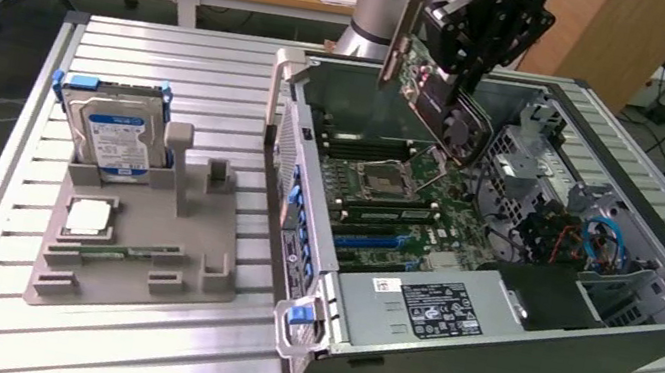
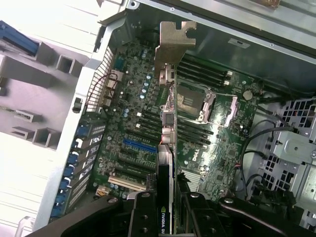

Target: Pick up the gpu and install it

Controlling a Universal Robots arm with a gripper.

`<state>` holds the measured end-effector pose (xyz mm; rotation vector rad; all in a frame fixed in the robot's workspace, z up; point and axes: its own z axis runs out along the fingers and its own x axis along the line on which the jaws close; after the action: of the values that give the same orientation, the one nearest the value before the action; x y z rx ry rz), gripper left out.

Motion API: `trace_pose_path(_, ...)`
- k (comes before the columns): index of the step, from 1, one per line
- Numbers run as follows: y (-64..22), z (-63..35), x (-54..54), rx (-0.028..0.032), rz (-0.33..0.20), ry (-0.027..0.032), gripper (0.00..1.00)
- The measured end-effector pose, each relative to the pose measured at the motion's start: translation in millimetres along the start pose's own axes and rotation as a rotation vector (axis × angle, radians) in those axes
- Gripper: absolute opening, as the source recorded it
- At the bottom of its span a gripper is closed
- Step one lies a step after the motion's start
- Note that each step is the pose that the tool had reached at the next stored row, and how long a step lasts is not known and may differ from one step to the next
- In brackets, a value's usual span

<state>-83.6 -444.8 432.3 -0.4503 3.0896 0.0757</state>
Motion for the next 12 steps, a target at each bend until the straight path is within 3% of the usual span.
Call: trace_pose_path(12,0.0,0.4,0.0,-0.0009,-0.038,0.0017,0.26)
